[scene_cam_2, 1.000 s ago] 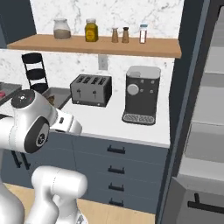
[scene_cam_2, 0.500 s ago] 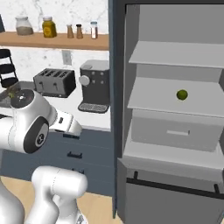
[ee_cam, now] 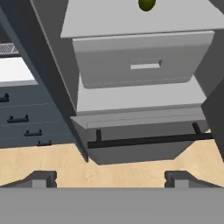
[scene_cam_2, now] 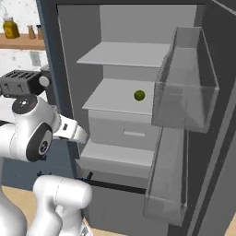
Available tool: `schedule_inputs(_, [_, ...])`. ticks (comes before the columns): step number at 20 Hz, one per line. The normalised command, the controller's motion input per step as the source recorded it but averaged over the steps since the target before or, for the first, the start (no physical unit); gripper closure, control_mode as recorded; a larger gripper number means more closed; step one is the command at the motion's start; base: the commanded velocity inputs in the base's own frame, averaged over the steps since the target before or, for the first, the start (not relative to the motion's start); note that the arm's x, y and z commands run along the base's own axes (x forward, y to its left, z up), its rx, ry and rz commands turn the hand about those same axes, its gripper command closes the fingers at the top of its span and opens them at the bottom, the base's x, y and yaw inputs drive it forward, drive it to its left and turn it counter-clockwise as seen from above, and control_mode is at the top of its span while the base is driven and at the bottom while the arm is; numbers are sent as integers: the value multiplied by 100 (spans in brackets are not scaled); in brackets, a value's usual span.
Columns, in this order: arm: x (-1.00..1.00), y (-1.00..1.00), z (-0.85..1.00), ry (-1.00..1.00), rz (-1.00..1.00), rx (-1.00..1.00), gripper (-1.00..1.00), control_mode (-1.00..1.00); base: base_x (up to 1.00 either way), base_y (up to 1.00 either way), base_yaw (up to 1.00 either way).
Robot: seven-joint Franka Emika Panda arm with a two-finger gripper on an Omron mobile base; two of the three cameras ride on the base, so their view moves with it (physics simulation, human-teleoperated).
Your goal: Place one lime and one steak in each tupperware on the nearby counter, to pack two identical lunches.
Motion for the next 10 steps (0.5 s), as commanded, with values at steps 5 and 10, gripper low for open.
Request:
schedule_inputs(5, [0, 0, 0, 0, 0, 0, -100, 100, 20, -31, 0])
schedule_inputs(10, [0, 0, 0, 0, 0, 0, -100, 100, 37, -16, 0])
